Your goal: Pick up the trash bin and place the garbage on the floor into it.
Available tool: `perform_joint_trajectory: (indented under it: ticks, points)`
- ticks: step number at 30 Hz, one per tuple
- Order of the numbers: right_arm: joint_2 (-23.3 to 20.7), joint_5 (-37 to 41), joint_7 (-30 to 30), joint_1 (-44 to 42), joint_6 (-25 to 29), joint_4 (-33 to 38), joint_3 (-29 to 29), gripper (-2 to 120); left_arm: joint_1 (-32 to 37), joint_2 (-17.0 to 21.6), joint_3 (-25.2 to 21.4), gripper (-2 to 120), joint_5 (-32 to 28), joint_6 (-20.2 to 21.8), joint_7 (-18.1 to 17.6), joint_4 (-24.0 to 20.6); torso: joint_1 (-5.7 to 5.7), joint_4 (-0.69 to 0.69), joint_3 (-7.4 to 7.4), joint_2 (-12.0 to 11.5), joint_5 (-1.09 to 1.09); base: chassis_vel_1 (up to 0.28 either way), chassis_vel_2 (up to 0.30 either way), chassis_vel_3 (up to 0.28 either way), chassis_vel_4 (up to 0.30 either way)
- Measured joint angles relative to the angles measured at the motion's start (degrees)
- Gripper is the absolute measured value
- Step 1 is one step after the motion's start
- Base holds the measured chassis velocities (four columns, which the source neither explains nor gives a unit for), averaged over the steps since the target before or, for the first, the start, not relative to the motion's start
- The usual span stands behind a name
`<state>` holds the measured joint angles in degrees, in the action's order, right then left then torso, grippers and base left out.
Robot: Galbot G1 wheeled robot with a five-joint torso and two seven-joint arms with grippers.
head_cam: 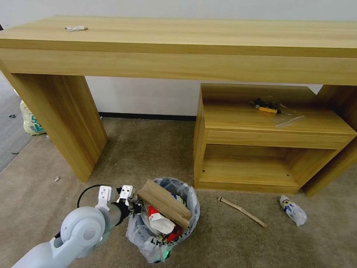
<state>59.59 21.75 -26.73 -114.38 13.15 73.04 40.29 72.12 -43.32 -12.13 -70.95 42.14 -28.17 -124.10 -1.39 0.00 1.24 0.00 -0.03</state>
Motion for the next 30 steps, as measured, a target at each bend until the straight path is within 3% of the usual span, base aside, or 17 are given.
perform_joint_trajectory:
  ticks: [6,8,11,14,17,19,20,21,22,23,25,28,30]
  points:
    - [0.4,0.2,-0.2,1.2,0.1,-1.4,-0.5,82,-0.2,0.3,0.0,0,-0.2,0.0,0.0,0.0,0.0,-0.02,0.0,0.0,-0.13,0.0,0.0,0.0,0.0]
    - [0.5,0.4,-0.3,1.7,0.2,-2.1,-0.7,71,-0.3,0.4,0.1,0,-0.2,0.0,0.0,-0.1,-0.01,-0.04,0.0,0.0,-0.18,0.0,0.0,0.0,0.0]
    - [0.6,0.6,-0.2,1.9,0.2,-2.1,-0.9,66,-0.3,0.5,0.1,0,-0.3,0.0,-0.1,-0.1,-0.01,-0.04,0.01,0.0,-0.18,0.0,0.0,0.0,0.0]
    - [0.5,0.6,-0.2,1.8,0.2,-1.9,-0.9,60,-0.3,0.6,0.1,0,-0.3,0.0,-0.1,-0.3,-0.01,-0.03,0.0,0.0,-0.14,0.0,0.0,0.0,0.0]
    - [0.5,0.4,-0.2,1.1,0.5,-0.9,-0.9,50,-0.3,0.7,0.1,0,-0.4,0.0,-0.2,-0.5,-0.01,0.02,0.0,0.0,0.06,0.0,0.0,0.0,0.0]
    - [0.5,0.3,-0.2,0.8,0.5,-0.7,-0.9,48,-0.3,0.7,0.1,0,-0.4,0.0,-0.2,-0.5,0.0,0.02,-0.01,0.0,0.09,0.0,0.0,0.0,0.0]
    - [0.6,0.0,-0.2,0.3,0.5,0.2,-0.8,45,-0.3,0.7,0.1,0,-0.4,0.0,-0.2,-0.5,-0.01,0.08,0.0,0.0,0.1,0.0,0.0,0.0,0.0]
    - [0.6,0.0,-0.2,0.3,0.5,0.2,-0.8,45,-0.3,0.7,0.1,0,-0.4,0.0,-0.2,-0.5,-0.01,0.08,0.0,0.0,0.1,0.0,0.0,0.0,0.0]
    - [0.8,-0.1,-0.1,-0.1,0.5,0.9,-0.6,39,-0.3,0.7,0.1,0,-0.4,0.0,-0.2,-0.5,0.0,-0.01,0.0,0.0,0.17,0.0,0.0,0.0,0.0]
    - [0.8,-0.2,-0.1,-0.3,0.5,1.2,-0.5,39,-0.3,0.6,0.1,0,-0.4,0.0,-0.2,-0.5,0.01,0.03,-0.01,0.0,0.19,0.0,0.0,0.0,0.0]
    - [0.9,-0.4,-0.2,-0.7,0.3,1.8,-0.5,34,-0.3,0.5,0.2,0,-0.3,0.0,-0.2,-0.5,0.0,0.02,0.0,0.0,0.18,0.0,0.0,0.0,0.0]
    - [0.9,-0.8,-0.2,-1.3,0.0,2.9,0.0,19,-0.3,0.7,0.1,0,-0.4,0.0,-0.2,-0.7,0.0,0.0,0.0,0.0,0.08,0.0,0.0,0.0,0.0]
    - [0.9,-0.9,-0.2,-1.4,0.0,3.1,0.1,17,-0.3,0.7,0.1,0,-0.4,0.0,-0.2,-0.7,0.0,0.0,0.0,0.0,0.07,0.0,0.0,0.0,0.0]
